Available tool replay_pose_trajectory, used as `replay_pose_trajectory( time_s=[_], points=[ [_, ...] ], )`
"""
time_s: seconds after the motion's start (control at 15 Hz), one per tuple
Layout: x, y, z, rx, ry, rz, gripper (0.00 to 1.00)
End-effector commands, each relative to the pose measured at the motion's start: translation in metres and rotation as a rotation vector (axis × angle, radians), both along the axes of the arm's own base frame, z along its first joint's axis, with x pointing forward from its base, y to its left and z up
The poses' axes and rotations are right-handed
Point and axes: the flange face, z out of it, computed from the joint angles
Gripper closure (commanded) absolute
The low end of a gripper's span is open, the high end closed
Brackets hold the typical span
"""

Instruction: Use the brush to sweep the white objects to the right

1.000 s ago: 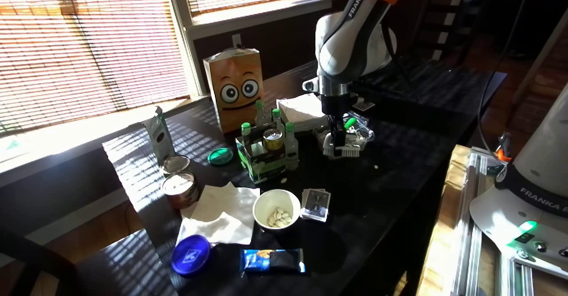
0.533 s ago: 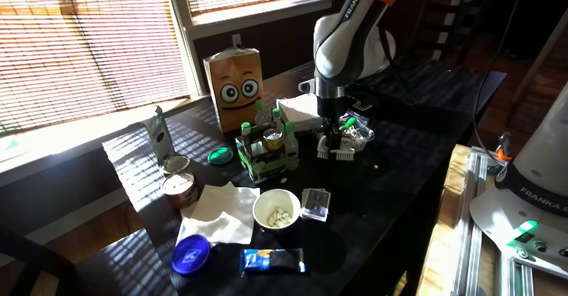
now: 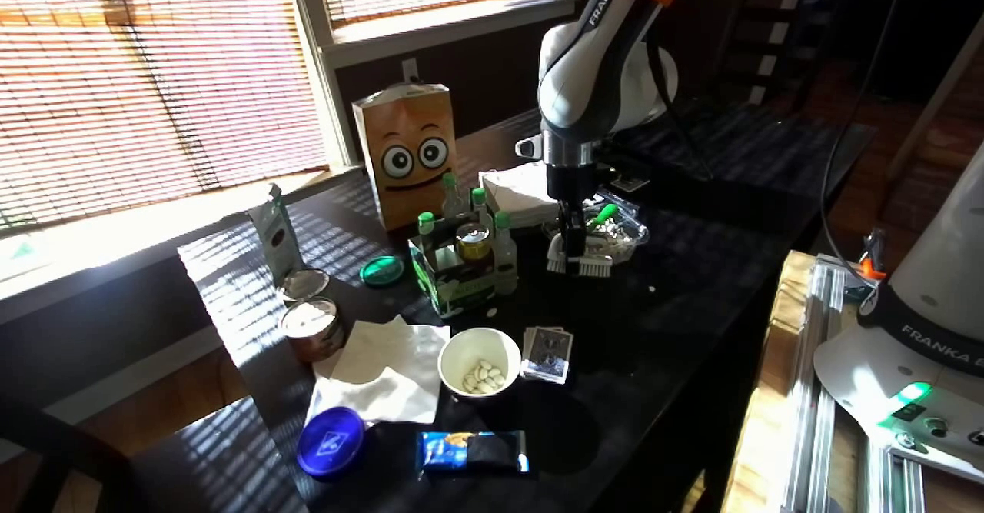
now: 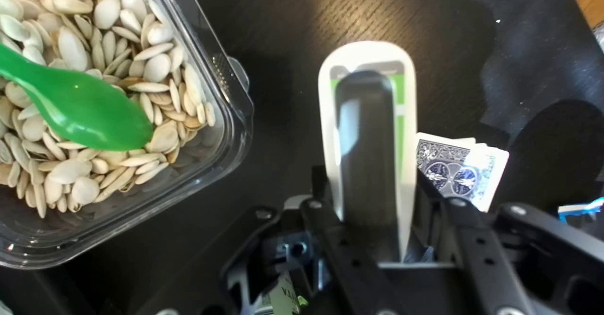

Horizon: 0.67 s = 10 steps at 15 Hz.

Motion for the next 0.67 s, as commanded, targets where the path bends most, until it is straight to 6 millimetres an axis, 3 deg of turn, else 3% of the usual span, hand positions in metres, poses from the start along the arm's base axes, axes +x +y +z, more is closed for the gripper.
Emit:
replay_pose_trajectory(
  time_s=[0.0,0.33,0.6],
  points=[
    [0.008,0.01,0.007,-0.02,0.049,-0.185,0.84],
    [0.021,0.027,0.015,-0.078,0.055,-0.459,0.84],
    [0.033,0.02,0.011,-0.13,0.034,-0.677,0.84]
  ],
)
